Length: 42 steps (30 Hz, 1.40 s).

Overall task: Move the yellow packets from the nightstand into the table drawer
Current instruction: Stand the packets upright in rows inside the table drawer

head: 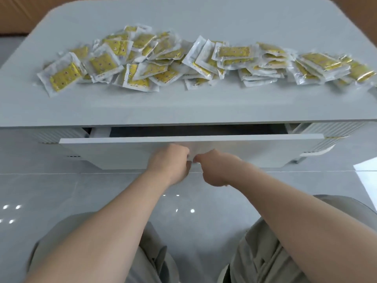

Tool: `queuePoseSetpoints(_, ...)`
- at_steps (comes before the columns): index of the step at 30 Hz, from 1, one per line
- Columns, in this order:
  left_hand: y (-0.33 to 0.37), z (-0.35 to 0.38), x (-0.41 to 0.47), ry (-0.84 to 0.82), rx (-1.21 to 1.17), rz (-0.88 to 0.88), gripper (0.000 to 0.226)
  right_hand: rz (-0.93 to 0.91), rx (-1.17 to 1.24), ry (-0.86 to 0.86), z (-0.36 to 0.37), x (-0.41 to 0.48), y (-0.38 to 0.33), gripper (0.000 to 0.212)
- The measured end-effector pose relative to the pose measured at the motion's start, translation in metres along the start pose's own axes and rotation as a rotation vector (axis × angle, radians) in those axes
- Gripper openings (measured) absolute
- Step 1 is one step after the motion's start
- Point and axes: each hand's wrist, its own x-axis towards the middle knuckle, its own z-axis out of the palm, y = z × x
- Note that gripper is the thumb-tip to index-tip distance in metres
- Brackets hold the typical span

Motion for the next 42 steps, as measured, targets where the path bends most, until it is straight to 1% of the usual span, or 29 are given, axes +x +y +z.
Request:
queuePoseSetpoints(1,0.002,-0.008,-0.005,0.153,-0.021,0.054,0.02,-0.027,-0.017,0.063,-0.007,-0.008,-0.003,0.038)
queuePoseSetpoints(2,0.004,-0.016,-0.01,0.323,-0.051,0.104,0.02,-0.053,-0.012,0.172,-0.014,-0.014,-0.005,0.025)
queuePoseSetpoints(3,0.005,-0.024,-0.014,0.475,-0.089,0.138,0.019,-0.064,0.024,0.313,-0.02,-0.019,-0.004,0.018)
queuePoseSetpoints(4,0.003,-0.03,-0.014,0.589,-0.133,0.152,0.019,-0.046,0.071,0.453,-0.027,-0.024,-0.003,0.019)
queuePoseSetpoints(5,-0.001,-0.036,-0.013,0.633,-0.173,0.147,0.019,-0.009,0.094,0.552,-0.034,-0.027,0.0,0.019)
queuePoseSetpoints(6,-0.007,-0.04,-0.01,0.611,-0.195,0.129,0.021,0.033,0.087,0.601,-0.04,-0.028,0.005,0.019)
queuePoseSetpoints(7,-0.012,-0.043,-0.006,0.531,-0.182,0.094,0.024,0.068,0.067,0.598,-0.045,-0.027,0.011,0.019)
queuePoseSetpoints(9,-0.019,-0.049,0.002,0.345,-0.075,0.007,0.031,0.114,0.04,0.515,-0.053,-0.021,0.022,0.02)
queuePoseSetpoints(10,-0.021,-0.052,0.005,0.288,-0.053,-0.023,0.033,0.125,0.058,0.485,-0.055,-0.018,0.027,0.02)
queuePoseSetpoints(12,-0.022,-0.056,0.007,0.216,-0.087,-0.058,0.032,0.137,0.112,0.472,-0.059,-0.015,0.033,0.019)
queuePoseSetpoints(16,-0.02,-0.064,0.006,0.094,-0.154,-0.111,0.029,0.13,0.115,0.44,-0.056,-0.017,0.035,0.017)
queuePoseSetpoints(19,-0.017,-0.065,0.002,0.043,-0.158,-0.129,0.031,0.115,0.149,0.404,-0.051,-0.021,0.039,0.02)
queuePoseSetpoints(23,-0.014,-0.066,-0.007,-0.018,-0.113,-0.134,0.039,0.157,0.132,0.313,-0.045,-0.024,0.051,0.025)
queuePoseSetpoints(25,-0.012,-0.067,-0.011,-0.046,-0.081,-0.131,0.045,0.159,0.11,0.262,-0.041,-0.026,0.054,0.023)
queuePoseSetpoints(27,-0.01,-0.067,-0.017,-0.071,-0.044,-0.128,0.048,0.145,0.077,0.252,-0.038,-0.03,0.053,0.018)
queuePoseSetpoints(31,-0.007,-0.068,-0.025,-0.129,-0.011,-0.128,0.05,0.122,-0.014,0.235,-0.031,-0.042,0.044,0.025)
queuePoseSetpoints(37,0.003,-0.069,-0.036,-0.213,0.039,-0.135,0.051,0.089,-0.095,0.199,-0.024,-0.053,0.034,0.026)
queuePoseSetpoints(42,0.014,-0.068,-0.043,-0.35,-0.025,-0.18,0.05,0.115,-0.039,0.085,-0.024,-0.067,0.023,0.028)
